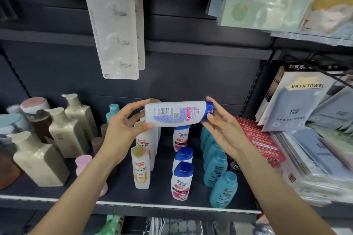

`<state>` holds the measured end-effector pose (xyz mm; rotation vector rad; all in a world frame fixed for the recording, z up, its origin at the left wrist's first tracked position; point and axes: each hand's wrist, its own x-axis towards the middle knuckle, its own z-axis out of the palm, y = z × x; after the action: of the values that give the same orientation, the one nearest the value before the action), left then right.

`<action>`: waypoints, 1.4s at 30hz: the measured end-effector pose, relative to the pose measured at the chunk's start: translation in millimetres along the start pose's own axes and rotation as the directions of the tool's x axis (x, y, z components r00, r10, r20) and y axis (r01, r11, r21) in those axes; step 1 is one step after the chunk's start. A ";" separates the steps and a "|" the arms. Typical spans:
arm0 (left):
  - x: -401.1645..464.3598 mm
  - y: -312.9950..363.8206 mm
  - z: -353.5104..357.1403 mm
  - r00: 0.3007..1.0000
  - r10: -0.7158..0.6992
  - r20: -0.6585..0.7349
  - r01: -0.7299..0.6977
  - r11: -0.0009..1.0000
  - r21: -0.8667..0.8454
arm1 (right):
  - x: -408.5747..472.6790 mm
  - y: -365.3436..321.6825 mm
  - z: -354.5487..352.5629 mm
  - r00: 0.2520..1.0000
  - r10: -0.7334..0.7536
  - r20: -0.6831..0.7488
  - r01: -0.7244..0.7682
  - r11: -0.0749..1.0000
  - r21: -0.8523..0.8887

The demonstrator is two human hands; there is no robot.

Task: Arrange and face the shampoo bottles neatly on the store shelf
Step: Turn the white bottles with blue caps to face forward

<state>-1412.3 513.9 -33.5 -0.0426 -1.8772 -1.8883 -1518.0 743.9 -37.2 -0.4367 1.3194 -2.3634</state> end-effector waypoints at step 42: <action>18.2 -67.7 -21.3 0.975 -0.056 0.217 -0.192 0.288 0.938 | 46.7 33.0 -2.9 0.972 -0.224 -0.071 0.061 0.535 -0.843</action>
<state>-1445.6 484.7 -91.9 0.0788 -2.8033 -0.3689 -1553.8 707.7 -63.5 -0.6224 2.5836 -1.7139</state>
